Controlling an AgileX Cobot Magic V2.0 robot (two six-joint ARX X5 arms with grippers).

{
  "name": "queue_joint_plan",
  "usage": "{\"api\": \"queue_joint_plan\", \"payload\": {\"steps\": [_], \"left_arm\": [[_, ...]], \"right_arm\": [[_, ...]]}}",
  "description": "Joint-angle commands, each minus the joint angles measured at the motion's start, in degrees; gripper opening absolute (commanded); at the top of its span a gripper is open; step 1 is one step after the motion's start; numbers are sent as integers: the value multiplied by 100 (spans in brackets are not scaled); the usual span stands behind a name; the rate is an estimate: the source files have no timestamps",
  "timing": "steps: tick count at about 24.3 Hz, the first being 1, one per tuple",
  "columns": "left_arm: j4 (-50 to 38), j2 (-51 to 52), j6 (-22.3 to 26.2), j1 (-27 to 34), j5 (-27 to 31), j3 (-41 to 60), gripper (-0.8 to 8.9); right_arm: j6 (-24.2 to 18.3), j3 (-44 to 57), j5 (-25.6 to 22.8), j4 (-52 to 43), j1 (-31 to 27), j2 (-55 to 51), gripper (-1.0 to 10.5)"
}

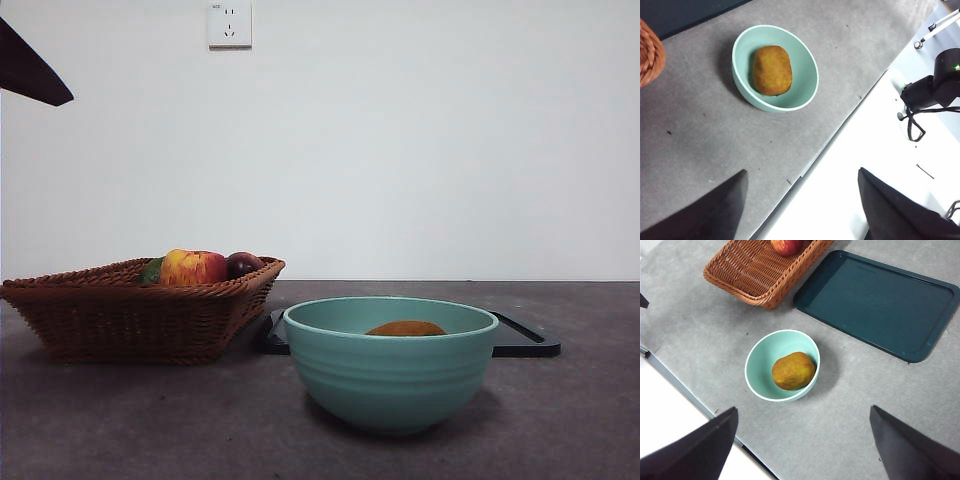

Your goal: Pick up the wifruite, put it on the bowl, pick up the plate, put it on desk

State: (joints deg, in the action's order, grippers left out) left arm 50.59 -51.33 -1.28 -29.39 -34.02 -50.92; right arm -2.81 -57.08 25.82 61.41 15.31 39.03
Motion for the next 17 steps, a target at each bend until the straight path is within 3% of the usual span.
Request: {"api": "queue_joint_plan", "payload": {"steps": [1, 11, 17], "left_arm": [[-48, -28, 107, -26, -33, -31, 344], [-50, -28, 103, -26, -33, -31, 344], [-81, -28, 103, -26, -33, -31, 344]], "right_arm": [[-20, -98, 4, -46, 20, 24, 422], [149, -85, 50, -20, 22, 136, 422], [531, 339, 190, -221, 66, 374, 421]]}}
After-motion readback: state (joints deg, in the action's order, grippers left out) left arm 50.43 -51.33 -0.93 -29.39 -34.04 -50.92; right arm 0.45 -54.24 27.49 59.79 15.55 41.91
